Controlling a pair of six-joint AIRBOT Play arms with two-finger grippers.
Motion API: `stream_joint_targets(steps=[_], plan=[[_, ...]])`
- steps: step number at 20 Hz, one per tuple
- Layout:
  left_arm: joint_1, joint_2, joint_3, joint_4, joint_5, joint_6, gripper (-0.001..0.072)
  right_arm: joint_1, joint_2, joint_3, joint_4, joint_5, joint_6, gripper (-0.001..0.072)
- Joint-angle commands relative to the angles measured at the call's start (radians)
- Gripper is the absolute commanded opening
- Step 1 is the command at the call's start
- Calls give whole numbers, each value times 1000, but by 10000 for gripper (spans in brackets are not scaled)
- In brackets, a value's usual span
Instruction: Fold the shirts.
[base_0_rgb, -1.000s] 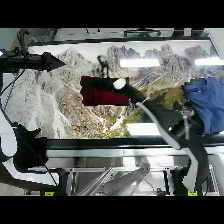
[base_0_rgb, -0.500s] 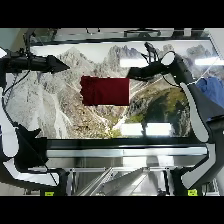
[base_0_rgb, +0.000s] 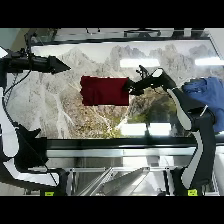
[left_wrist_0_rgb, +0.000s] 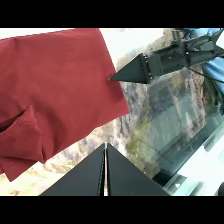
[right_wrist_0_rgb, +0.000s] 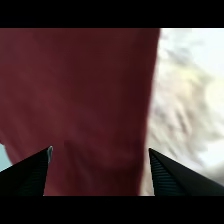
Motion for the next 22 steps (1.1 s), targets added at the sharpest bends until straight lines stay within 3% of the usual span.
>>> stream_joint_targets(steps=[1, 2, 3, 4, 6, 9, 13, 15, 19, 22], plan=[[0, 0, 0, 0, 0, 6, 14, 29, -50, -2, 156, -47, -92, 680], [0, 0, 0, 0, 1, 6, 14, 34, -52, -1, 205, -57, -132, 437], [0, 0, 0, 0, 0, 6, 14, 37, -52, -1, 253, -66, -178, 139], [0, 0, 0, 0, 0, 6, 14, 37, -52, 4, 314, -72, -208, 20], [0, 0, 0, 0, -1, 6, 14, 32, -40, 48, 373, -85, -230, 17], [0, 0, 0, 0, 1, 6, 14, 4, 0, 158, 340, -170, -212, 16], [0, -5, 0, 0, 2, 5, 13, -145, 75, 271, 249, -293, -69, 15], [0, -5, -1, 0, 2, 5, 13, -264, 160, 271, 118, -322, 32, 14], [0, -5, -1, 0, 3, 5, 13, -524, 313, 270, -200, -209, 288, 13], [0, -5, -1, 0, 3, 5, 13, -674, 401, 261, -305, 10, 333, 13]])
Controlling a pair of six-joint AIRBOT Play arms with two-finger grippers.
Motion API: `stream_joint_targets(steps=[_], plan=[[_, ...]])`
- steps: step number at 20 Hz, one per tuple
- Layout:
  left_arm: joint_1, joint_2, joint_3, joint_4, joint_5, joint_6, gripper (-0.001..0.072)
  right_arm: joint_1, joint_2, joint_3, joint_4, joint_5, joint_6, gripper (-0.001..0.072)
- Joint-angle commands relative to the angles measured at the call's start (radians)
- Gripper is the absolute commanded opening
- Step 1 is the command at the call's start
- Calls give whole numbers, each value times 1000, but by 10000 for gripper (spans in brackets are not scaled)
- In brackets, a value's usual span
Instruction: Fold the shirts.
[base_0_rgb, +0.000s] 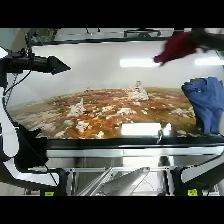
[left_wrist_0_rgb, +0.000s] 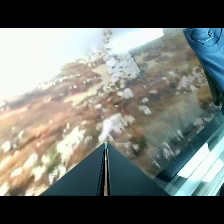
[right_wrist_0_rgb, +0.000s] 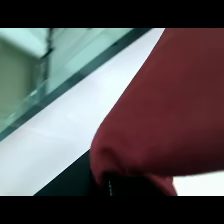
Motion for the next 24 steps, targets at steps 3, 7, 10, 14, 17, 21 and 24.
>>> stream_joint_targets(steps=[3, 7, 10, 14, 17, 21, 24], plan=[[0, 0, -1, 0, -10, -1, 13, -197, 179, -79, -314, 359, 162, 14], [0, 0, -1, 0, -73, -2, 13, -203, 359, -382, -703, 449, 326, 14], [0, 0, -1, 0, -97, -2, 13, -252, 527, -723, -776, 338, 435, 14], [-1, 0, -1, 0, -97, -5, 13, -369, 655, -1061, -776, 271, 472, 15], [-1, 0, -1, 0, -97, -5, 13, -439, 663, -1172, -772, 274, 471, 16], [-1, 0, -1, 0, -96, -5, 13, -452, 663, -1187, -772, 271, 415, 27], [0, 0, -1, 0, -96, -5, 13, -452, 663, -1157, -772, 316, 294, 717]])
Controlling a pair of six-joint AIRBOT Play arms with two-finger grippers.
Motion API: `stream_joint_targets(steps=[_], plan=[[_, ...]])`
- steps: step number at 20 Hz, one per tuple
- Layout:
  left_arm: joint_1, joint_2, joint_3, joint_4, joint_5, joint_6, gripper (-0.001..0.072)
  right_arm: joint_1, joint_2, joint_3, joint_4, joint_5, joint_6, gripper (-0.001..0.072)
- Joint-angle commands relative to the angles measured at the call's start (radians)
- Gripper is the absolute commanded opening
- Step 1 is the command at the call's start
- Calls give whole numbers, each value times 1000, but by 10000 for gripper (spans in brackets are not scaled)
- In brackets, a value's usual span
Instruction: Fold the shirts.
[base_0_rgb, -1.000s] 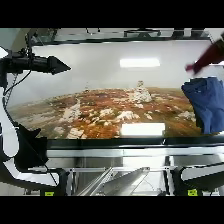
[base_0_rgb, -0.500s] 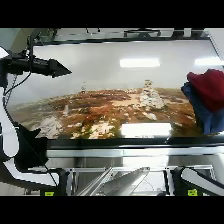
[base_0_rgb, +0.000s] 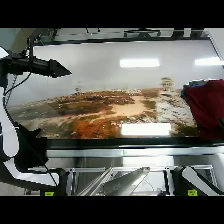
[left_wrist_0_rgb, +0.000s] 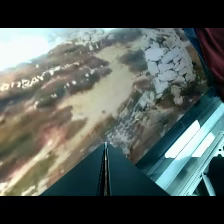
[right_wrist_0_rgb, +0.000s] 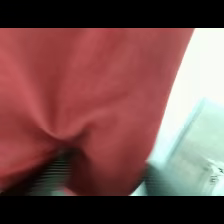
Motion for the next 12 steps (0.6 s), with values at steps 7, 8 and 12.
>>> stream_joint_targets(steps=[7, 8, 12], plan=[[0, 1, 28, 0, 15, -4, 3, 26, 42, 325, 309, 100, -280, 700], [0, 1, 58, 2, 14, -30, 3, 47, 48, 363, 386, 99, -300, 698], [0, 16, 166, 1, 10, -110, 2, 197, 62, 397, 598, 92, -378, 20]])
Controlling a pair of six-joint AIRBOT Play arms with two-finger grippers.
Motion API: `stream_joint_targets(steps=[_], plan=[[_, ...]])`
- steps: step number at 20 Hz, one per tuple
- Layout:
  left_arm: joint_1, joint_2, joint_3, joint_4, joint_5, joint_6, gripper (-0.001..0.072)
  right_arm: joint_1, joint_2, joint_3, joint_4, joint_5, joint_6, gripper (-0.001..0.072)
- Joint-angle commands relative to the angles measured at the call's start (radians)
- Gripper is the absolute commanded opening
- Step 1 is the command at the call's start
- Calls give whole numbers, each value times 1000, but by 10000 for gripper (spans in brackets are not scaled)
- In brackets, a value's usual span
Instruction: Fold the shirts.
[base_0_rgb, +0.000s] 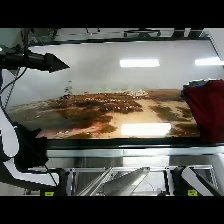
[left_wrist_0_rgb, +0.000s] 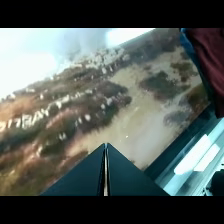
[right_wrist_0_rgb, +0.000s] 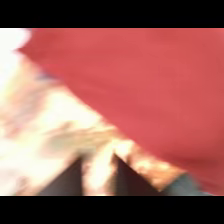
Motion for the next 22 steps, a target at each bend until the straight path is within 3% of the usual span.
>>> stream_joint_targets(steps=[1, 6, 10, 12, 16, 22], plan=[[-6, 35, 37, 1, 0, -58, 2, 149, 10, 37, 182, -3, -91, 18], [-101, 333, -431, 13, 74, -37, 1, 492, 105, -150, 183, -29, -165, 16], [-229, 673, -932, 64, 246, -39, 2, 747, 247, -420, 182, -175, -171, 18], [-255, 779, -1099, 62, 288, -82, 2, 800, 248, -459, 184, -200, -171, 18], [-256, 890, -1246, 61, 320, -100, 4, 819, 233, -459, 201, -198, -170, 17], [-256, 949, -1271, 61, 391, -100, 5, 819, 233, -459, 201, -188, -170, 17]])
